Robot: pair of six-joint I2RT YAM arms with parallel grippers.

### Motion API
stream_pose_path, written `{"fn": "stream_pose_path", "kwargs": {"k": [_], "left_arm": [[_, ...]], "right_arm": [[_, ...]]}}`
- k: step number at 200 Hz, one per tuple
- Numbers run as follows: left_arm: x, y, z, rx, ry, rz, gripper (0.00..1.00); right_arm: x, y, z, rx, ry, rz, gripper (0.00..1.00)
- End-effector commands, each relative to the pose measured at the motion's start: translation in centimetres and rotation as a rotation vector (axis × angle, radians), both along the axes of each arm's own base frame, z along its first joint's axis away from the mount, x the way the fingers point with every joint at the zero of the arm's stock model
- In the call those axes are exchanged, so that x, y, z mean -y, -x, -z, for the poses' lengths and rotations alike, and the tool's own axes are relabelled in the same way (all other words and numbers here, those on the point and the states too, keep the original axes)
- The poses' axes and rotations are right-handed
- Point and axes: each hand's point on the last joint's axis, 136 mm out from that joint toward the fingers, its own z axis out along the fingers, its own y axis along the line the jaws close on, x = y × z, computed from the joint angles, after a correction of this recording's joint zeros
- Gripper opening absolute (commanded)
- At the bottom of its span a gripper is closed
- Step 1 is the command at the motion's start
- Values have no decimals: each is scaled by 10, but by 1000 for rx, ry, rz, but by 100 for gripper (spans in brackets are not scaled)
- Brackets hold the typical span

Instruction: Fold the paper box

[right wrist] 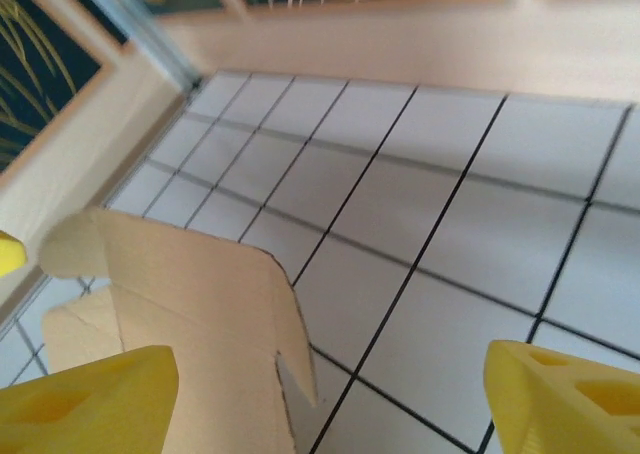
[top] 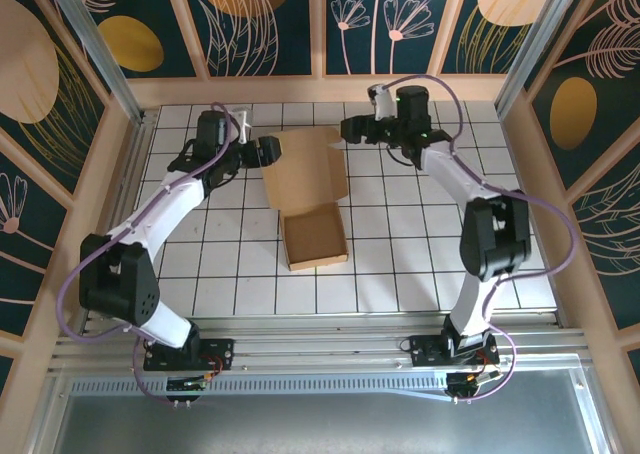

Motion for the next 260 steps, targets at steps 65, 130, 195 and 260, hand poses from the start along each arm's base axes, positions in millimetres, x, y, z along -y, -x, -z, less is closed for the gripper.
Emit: {"fn": "stream_pose_path", "kwargs": {"k": [65, 130, 195, 260], "left_arm": [[11, 17, 48, -207, -7, 96, 50], [25, 26, 49, -202, 82, 149, 31], [27, 8, 3, 48, 31, 147, 4], [41, -36, -32, 431, -28, 57, 0]], "right_arm": [[-22, 43, 51, -155, 93, -114, 60], [-23, 40, 59, -136, 191, 22, 16], [-23, 33, 23, 106, 250, 174, 0], [-13, -6, -17, 330, 191, 356, 1]]}}
